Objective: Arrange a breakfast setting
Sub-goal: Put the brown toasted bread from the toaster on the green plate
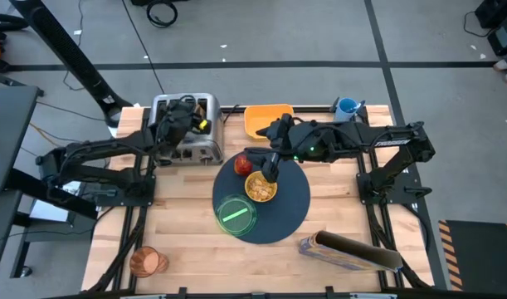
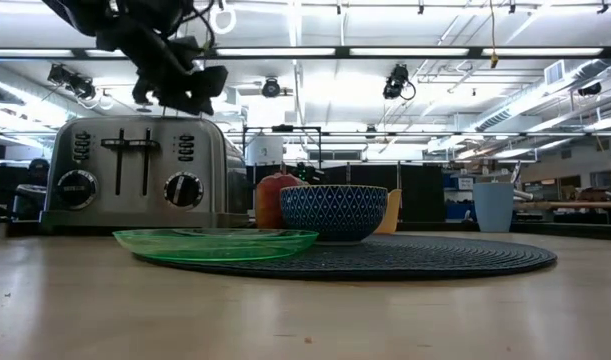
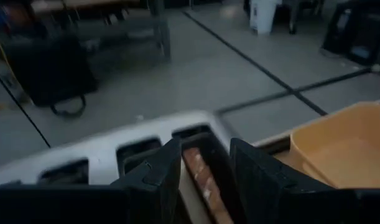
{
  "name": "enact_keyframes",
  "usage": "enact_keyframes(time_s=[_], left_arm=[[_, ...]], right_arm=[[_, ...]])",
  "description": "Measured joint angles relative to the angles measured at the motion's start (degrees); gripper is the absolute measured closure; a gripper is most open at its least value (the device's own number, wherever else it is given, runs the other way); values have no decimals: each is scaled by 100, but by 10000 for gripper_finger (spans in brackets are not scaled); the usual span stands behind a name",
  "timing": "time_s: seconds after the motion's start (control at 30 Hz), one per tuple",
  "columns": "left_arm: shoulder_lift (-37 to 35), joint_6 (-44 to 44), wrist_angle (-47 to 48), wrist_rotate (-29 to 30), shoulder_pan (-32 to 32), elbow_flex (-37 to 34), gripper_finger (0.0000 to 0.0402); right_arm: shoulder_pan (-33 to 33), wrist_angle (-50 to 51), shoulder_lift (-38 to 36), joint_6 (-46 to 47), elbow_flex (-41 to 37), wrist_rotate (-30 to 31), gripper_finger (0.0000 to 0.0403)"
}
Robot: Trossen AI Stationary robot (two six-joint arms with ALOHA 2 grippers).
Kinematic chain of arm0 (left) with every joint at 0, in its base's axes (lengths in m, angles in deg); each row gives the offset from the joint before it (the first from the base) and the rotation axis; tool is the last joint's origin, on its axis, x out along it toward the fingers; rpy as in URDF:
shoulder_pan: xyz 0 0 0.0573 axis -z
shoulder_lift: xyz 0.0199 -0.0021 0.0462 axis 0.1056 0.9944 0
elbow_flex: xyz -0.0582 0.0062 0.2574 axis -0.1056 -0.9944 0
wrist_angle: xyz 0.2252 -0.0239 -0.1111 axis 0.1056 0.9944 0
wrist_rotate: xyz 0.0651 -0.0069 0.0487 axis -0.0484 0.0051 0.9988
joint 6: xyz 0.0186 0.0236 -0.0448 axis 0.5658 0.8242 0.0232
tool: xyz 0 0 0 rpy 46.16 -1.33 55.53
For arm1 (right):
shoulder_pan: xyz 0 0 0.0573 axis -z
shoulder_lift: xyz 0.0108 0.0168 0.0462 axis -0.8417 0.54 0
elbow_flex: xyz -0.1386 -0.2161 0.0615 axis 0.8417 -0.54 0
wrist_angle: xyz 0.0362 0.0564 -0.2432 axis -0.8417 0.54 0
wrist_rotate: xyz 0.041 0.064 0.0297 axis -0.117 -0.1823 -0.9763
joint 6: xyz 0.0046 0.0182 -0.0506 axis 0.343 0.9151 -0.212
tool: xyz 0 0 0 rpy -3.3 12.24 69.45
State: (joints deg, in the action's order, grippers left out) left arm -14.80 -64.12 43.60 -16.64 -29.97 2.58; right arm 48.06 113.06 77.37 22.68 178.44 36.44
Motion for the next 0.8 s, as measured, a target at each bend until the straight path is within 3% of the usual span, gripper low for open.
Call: enact_keyframes(time_s=[0.13,0.4,0.67,0.8], left_arm=[[118,-80,44,-520,-181,10,258],[659,122,20,-492,-101,10,259],[682,150,13,-302,-28,10,261],[684,164,23,-193,-25,10,286]], right_arm=[[-4,-66,0,50,-143,96,8],[11,-163,0,105,-192,109,8],[11,-156,-2,107,-192,109,8],[11,-156,-2,107,-192,109,8]])
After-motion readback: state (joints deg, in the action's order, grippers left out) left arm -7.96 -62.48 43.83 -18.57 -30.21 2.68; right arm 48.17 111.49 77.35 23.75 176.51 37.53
